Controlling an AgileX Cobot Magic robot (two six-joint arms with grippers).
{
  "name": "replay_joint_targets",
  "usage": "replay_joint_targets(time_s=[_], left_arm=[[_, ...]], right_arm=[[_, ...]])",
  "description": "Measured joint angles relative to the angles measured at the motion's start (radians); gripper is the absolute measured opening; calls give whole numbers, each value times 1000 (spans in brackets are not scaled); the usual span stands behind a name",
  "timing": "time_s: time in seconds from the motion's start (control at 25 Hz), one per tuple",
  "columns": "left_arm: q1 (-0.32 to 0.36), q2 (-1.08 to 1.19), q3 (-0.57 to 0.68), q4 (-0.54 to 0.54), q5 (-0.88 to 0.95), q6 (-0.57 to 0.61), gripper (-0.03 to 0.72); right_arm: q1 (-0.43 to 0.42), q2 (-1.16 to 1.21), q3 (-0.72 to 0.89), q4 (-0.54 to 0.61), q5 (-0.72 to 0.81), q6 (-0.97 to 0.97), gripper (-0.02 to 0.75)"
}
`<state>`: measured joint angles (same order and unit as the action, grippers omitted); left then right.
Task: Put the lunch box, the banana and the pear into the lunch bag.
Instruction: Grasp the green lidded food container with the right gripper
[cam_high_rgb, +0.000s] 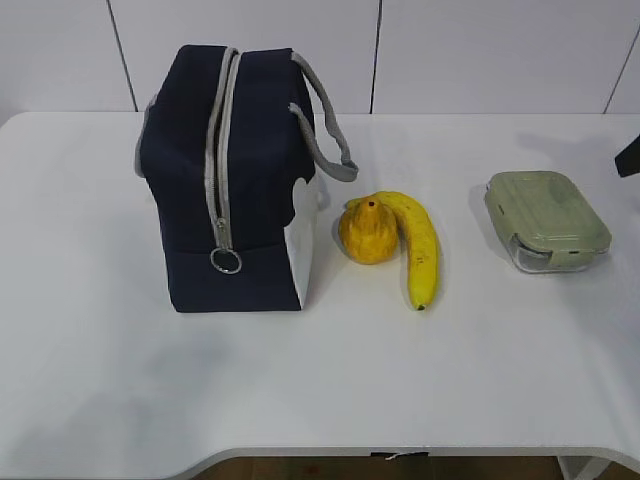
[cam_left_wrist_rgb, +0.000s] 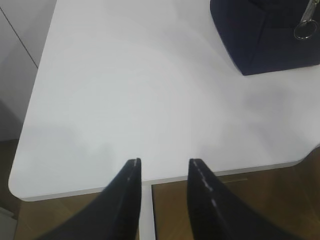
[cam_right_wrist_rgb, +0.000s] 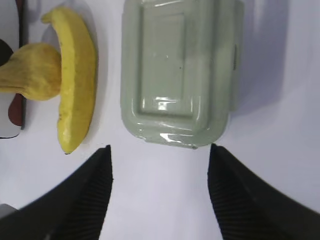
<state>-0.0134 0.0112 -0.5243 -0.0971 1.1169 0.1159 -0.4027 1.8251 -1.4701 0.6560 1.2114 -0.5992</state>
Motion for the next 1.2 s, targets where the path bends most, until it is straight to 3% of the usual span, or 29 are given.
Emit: replay_joint_targets(time_s=[1.04, 1.2], left_arm=[[0, 0, 0, 0, 0, 0, 236], [0, 0, 0, 0, 0, 0, 236]], right_arm=[[0, 186, -124, 42, 1, -13, 484], [0, 186, -124, 41, 1, -26, 541]])
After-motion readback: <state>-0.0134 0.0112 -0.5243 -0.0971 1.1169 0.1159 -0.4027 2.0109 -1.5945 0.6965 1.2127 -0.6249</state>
